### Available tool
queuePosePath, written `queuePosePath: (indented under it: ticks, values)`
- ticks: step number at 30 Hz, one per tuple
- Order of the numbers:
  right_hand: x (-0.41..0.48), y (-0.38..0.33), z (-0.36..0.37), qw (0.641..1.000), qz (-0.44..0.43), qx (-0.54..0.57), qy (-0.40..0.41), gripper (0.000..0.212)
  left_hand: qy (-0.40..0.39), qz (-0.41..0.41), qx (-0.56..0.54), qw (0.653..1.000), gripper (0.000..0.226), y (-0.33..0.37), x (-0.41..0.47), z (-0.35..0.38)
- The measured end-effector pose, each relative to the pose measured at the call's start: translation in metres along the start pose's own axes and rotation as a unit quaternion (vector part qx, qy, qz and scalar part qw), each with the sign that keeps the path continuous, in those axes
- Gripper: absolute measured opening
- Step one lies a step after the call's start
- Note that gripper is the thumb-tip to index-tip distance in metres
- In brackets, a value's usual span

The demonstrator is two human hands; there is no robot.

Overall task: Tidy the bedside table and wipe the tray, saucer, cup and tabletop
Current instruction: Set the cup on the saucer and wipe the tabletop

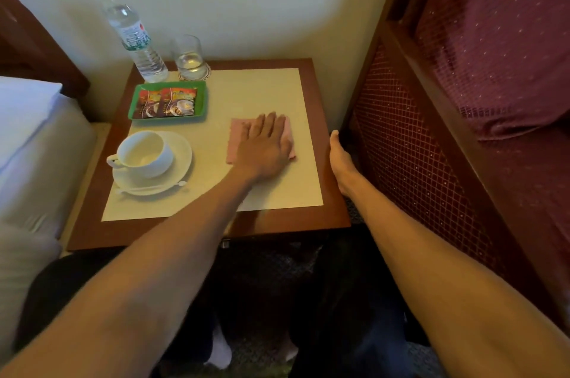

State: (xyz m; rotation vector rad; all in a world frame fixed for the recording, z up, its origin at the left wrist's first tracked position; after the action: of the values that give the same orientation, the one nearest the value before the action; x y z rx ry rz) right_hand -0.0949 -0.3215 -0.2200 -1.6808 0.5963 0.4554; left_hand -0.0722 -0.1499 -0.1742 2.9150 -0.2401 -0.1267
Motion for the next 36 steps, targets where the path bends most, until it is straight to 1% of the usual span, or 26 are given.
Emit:
queuePosePath:
  ticks: [1,2,4,6,8,9,10,11,13,15,17,18,19,20,22,24,26,27,29,31,34,36]
  values:
    - [0.000,0.001,0.000,1.000,0.006,0.013,-0.007,0.081,-0.002,-0.016,-0.019,1.000,0.062,0.013,0.009,0.003]
    - [0.003,0.002,0.000,0.999,0.007,0.034,-0.018,0.082,-0.004,-0.010,-0.026,1.000,0.061,0.030,0.013,0.006]
    - [0.011,0.001,-0.002,0.995,0.002,0.093,-0.037,0.080,-0.007,0.048,-0.017,0.999,0.059,0.062,0.003,0.011]
    - [0.018,-0.005,-0.003,0.990,0.002,0.134,-0.045,0.076,-0.007,0.133,-0.001,0.991,0.057,0.075,-0.031,0.014]
    - [0.025,-0.017,-0.002,0.991,0.002,0.129,-0.045,0.074,0.000,0.199,0.020,0.980,0.055,0.066,-0.070,0.013]
    - [0.027,-0.024,0.000,0.992,-0.001,0.116,-0.044,0.072,-0.002,0.217,0.029,0.976,0.055,0.054,-0.081,0.012]
    - [0.030,-0.031,0.006,0.994,-0.005,0.097,-0.042,0.071,-0.006,0.215,0.040,0.976,0.055,0.036,-0.083,0.011]
    - [0.032,-0.036,0.007,0.997,-0.011,0.076,-0.027,0.072,0.001,0.194,0.053,0.980,0.056,0.017,-0.076,0.008]
    - [0.038,-0.041,0.008,0.999,-0.026,0.021,0.023,0.077,0.016,0.104,0.064,0.992,0.059,-0.022,-0.042,0.000]
    - [0.037,-0.041,0.006,0.997,-0.054,-0.011,0.048,0.076,0.016,0.004,0.018,1.000,0.062,-0.044,0.001,-0.008]
    - [0.037,-0.034,0.002,0.997,-0.052,0.016,0.056,0.076,0.021,-0.076,-0.035,0.996,0.062,-0.043,0.040,-0.010]
    - [0.039,-0.031,0.000,0.997,-0.045,0.039,0.057,0.075,0.022,-0.095,-0.051,0.994,0.061,-0.032,0.057,-0.010]
    - [0.038,-0.030,-0.002,0.996,-0.042,0.062,0.057,0.073,0.019,-0.097,-0.064,0.993,0.060,-0.016,0.069,-0.009]
    - [0.039,-0.030,-0.003,0.994,-0.040,0.081,0.054,0.072,0.012,-0.082,-0.067,0.994,0.060,0.003,0.078,-0.007]
    - [0.040,-0.030,-0.002,0.990,-0.046,0.125,0.042,0.067,-0.003,-0.014,-0.049,0.999,0.058,0.046,0.073,0.003]
    - [0.040,-0.028,-0.003,0.986,-0.047,0.159,0.032,0.065,-0.012,0.073,-0.029,0.997,0.057,0.075,0.045,0.010]
    - [0.039,-0.027,-0.002,0.985,-0.049,0.163,0.025,0.066,-0.014,0.133,-0.011,0.991,0.057,0.071,0.008,0.017]
    - [0.040,-0.027,-0.001,0.986,-0.048,0.160,0.019,0.068,-0.014,0.141,-0.003,0.990,0.056,0.058,-0.005,0.018]
    - [0.041,-0.025,-0.001,0.988,-0.049,0.145,0.014,0.065,-0.002,0.106,0.007,0.994,0.056,0.017,-0.015,0.011]
    - [0.040,-0.027,0.001,0.989,-0.055,0.134,0.005,0.057,0.031,0.033,0.010,0.999,0.056,-0.025,-0.005,-0.007]
    - [0.037,-0.031,0.003,0.993,-0.063,0.101,0.012,0.063,0.046,-0.066,-0.009,0.997,0.058,-0.067,0.035,-0.024]
    - [0.038,-0.031,0.003,0.994,-0.061,0.089,0.017,0.067,0.032,-0.112,-0.028,0.993,0.059,-0.075,0.067,-0.025]
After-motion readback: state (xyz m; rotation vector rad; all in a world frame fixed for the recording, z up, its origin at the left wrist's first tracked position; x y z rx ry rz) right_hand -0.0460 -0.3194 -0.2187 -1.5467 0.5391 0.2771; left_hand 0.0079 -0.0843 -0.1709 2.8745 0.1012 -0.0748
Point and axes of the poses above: each hand's wrist, its own x-axis towards the middle knuckle, its own z-axis out of the palm, y = z × x, the point moved 10 cm from there along x, towards the middle knuckle, and after that the axes turned 3 degrees about z, right-handed, at the moved point
